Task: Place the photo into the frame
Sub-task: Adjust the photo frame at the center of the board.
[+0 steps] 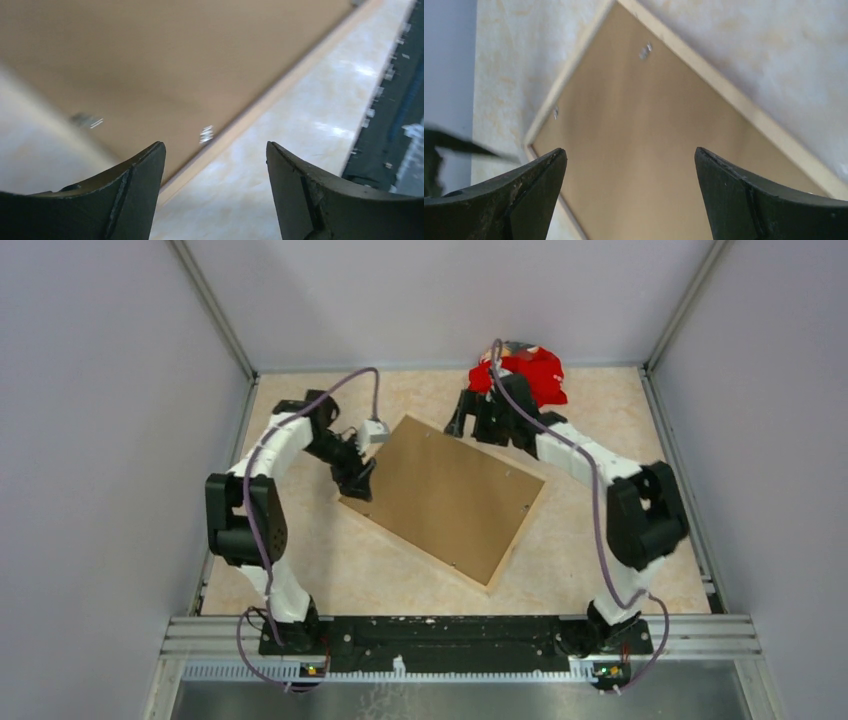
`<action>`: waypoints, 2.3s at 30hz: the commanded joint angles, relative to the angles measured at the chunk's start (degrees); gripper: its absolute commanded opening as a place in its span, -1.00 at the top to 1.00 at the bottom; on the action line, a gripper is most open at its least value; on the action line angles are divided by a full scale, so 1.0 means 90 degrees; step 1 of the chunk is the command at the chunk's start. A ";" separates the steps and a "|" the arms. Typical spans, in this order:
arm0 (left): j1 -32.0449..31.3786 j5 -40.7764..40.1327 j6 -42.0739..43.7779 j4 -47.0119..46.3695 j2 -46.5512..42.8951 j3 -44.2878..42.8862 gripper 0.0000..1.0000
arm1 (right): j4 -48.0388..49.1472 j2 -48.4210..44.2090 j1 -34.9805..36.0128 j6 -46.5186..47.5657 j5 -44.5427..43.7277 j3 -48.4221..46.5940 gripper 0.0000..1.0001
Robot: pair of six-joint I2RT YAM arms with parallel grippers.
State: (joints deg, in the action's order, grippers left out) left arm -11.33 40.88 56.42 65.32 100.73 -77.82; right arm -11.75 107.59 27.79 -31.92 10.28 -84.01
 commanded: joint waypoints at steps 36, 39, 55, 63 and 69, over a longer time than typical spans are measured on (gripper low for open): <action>0.1720 0.0094 0.0149 -0.1249 0.0676 0.1456 0.21 | -0.0292 -0.2941 -0.1515 -0.0455 -0.0160 0.4009 -0.97; 0.1844 0.0121 0.0104 -0.0985 0.0530 0.1364 0.15 | -0.0631 -0.3403 -0.1516 -0.0286 -0.0599 0.4018 -0.97; 0.2058 0.1452 -0.0972 -0.0829 0.1567 0.0045 0.03 | 0.1815 -0.1814 0.1478 -0.0325 0.0028 0.2409 -0.48; 0.2055 0.1516 -0.1169 -0.0956 0.1991 0.0056 0.36 | 0.2444 0.0122 0.2230 -0.0367 0.0672 0.1103 -0.43; 0.2050 0.1364 -0.1231 -0.1086 0.2057 0.0162 0.50 | 0.2748 0.1199 0.2320 -0.0554 0.1025 0.0332 -0.43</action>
State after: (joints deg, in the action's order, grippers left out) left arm 7.40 53.10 45.06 57.80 118.54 -76.58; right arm 8.16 114.21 48.27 -36.05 16.56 -75.70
